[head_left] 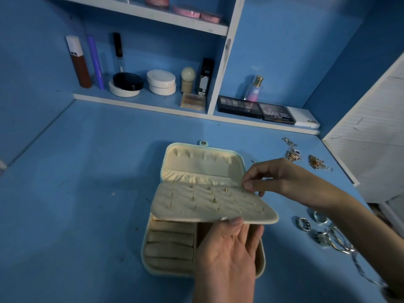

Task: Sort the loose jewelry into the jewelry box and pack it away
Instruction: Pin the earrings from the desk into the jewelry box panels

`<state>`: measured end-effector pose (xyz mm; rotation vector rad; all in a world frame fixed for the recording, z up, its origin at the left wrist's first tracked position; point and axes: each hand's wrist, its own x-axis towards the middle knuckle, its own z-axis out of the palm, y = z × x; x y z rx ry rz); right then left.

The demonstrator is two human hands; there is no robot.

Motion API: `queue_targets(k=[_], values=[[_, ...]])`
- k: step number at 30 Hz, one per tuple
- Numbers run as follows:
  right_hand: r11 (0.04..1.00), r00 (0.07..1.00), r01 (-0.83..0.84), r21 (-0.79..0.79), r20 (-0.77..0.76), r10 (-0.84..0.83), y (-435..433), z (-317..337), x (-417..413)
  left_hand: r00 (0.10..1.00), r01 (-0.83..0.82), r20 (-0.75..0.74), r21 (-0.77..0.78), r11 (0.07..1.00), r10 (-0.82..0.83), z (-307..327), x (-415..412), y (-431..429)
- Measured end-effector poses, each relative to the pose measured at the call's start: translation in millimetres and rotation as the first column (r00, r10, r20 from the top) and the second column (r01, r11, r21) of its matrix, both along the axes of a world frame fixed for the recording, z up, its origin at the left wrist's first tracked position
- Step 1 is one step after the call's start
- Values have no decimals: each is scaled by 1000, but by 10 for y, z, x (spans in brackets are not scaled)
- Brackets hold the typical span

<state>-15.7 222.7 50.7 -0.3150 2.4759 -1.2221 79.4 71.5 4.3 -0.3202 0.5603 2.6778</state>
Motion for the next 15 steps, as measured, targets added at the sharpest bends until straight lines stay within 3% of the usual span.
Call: queue_targets(k=[15], values=[[986,992,-84,143,-86,97,-40,76,-24,1000,-12,19,-10,1000,12,-16,-12,-3]])
